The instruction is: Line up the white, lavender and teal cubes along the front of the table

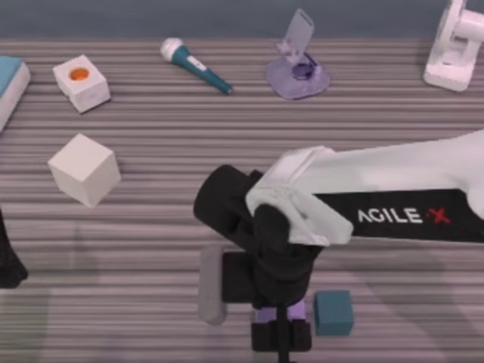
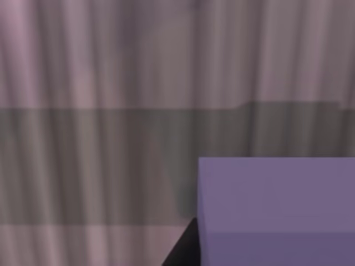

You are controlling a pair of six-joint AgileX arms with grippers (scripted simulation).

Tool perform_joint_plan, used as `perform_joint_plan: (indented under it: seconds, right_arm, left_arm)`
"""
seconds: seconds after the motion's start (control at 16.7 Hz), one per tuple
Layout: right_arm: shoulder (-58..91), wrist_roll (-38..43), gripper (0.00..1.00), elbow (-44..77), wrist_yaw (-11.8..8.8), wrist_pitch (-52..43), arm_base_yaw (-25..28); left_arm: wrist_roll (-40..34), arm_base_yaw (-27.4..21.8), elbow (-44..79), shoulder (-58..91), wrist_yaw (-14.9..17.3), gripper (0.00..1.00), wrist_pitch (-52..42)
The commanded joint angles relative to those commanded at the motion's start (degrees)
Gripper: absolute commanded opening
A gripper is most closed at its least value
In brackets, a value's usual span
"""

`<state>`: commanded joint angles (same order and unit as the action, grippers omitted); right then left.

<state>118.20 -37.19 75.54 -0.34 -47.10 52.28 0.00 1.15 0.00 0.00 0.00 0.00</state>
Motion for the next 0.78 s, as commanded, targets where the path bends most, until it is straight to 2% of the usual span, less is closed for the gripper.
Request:
perform_joint_plan:
  seconds: [0.54,0.78]
  right_arm:
    - [0.0,0.0,0.98,0.0,0.0,0.0,0.0]
    - [0.0,0.0,1.0,0.0,0.0,0.0,0.0]
  left_arm:
    - [0.0,0.0,0.0,0.0,0.0,1.0,0.0]
    - [0.0,0.0,0.0,0.0,0.0,1.0,0.0]
